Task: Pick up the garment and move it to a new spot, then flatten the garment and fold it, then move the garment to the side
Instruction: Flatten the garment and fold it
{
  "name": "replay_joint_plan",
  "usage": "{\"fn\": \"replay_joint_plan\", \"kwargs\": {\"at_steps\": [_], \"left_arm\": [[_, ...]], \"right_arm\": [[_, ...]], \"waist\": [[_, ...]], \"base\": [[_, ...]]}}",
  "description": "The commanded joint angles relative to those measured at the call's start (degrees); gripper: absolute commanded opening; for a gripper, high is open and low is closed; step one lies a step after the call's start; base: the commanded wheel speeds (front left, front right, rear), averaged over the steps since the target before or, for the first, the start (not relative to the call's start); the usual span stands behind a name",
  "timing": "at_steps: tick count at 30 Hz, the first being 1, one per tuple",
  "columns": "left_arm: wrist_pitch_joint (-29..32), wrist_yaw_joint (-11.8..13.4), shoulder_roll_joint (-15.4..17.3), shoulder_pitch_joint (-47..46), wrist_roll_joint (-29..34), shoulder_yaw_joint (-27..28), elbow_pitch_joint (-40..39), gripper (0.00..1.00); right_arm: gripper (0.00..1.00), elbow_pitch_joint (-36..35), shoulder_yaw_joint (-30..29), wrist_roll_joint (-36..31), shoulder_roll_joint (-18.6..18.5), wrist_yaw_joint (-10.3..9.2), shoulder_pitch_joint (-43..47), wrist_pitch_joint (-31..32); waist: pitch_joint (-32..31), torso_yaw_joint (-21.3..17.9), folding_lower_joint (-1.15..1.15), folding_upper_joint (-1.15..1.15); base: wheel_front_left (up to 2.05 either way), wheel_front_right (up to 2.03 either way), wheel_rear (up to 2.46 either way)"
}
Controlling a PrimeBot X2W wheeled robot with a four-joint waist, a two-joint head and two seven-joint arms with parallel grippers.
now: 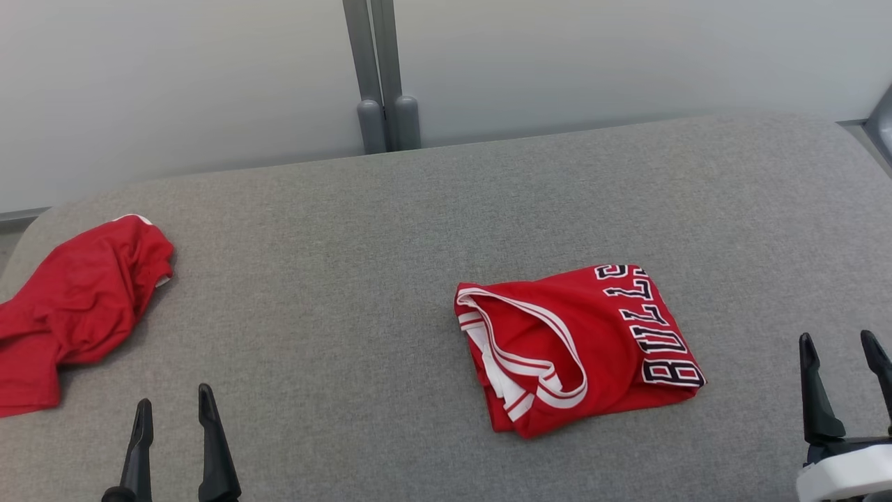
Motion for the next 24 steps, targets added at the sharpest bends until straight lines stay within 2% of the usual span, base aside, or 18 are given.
{"fn": "replay_joint_plan", "kwargs": {"at_steps": [1, 2, 3, 4, 5, 6, 9, 14, 19, 24], "left_arm": [[0.0, -0.23, 0.07, -0.14, 0.37, -0.04, 0.02, 1.0], [0.0, -0.17, 0.07, -0.28, 0.38, -0.1, -0.05, 1.0], [-0.01, -0.08, 0.07, -0.42, 0.34, -0.17, -0.14, 1.0], [0.0, -0.04, 0.07, -0.61, 0.29, -0.21, -0.22, 1.0], [0.0, -0.01, 0.07, -0.95, 0.27, -0.44, -0.31, 1.0], [0.0, -0.02, 0.07, -1.4, 0.33, -0.81, -0.36, 1.0], [-0.01, -0.32, 0.07, -3.03, 0.57, -1.92, -0.29, 1.0], [0.0, -0.08, 0.08, -5.04, 0.58, -3.31, 0.32, 1.0], [-0.01, 0.23, 0.09, -5.84, 0.33, -4.11, 0.77, 1.0], [0.0, 0.47, 0.09, -5.88, 0.17, -4.28, 0.58, 1.0]], "right_arm": [[1.0, -0.57, 0.54, -0.33, 0.23, -0.04, -0.64, -0.16], [0.91, -0.83, 0.97, -0.55, 0.29, -0.04, -0.99, -0.15], [0.49, -0.7, 1.69, -0.6, 0.53, -0.04, -1.34, -0.15], [0.21, -0.61, 2.57, -0.8, 0.61, -0.04, -1.88, -0.15], [0.03, -0.45, 4.2, -1.1, 0.68, -0.03, -2.81, -0.16], [0.0, 0.25, 6.27, -1.31, 0.72, -0.03, -3.68, -0.15], [0.0, 4.42, 11.94, -2.63, 0.41, -0.03, -7.46, -0.15], [0.0, 15.53, 23.57, -4.17, 0.67, -0.04, -15.41, -0.16], [0.0, 24.17, 29.63, -4.68, 2.09, -0.04, -19.8, -0.16], [0.0, 26.51, 35.66, -3.59, 2.31, -0.04, -19.98, -0.16]], "waist": [[0.07, 0.09, 0.0, 0.0], [0.13, 0.13, 0.0, 0.0], [0.23, 0.19, 0.0, 0.0], [0.42, 0.26, 0.0, 0.0], [0.79, 0.4, 0.0, 0.0], [1.37, 0.59, 0.0, 0.0], [3.3, 1.29, 0.0, 0.0], [5.3, 2.99, 0.0, 0.0], [5.82, 5.07, 0.0, 0.0], [6.11, 6.72, 0.0, 0.0]], "base": [[0.0, 0.0, 0.0], [0.0, 0.0, 0.0], [0.0, 0.0, 0.0], [0.0, 0.0, 0.0], [0.0, 0.0, 0.0], [0.0, 0.0, 0.0], [0.0, 0.0, 0.0], [0.0, 0.0, 0.0], [0.0, 0.0, 0.0], [0.0, 0.0, 0.0]]}}
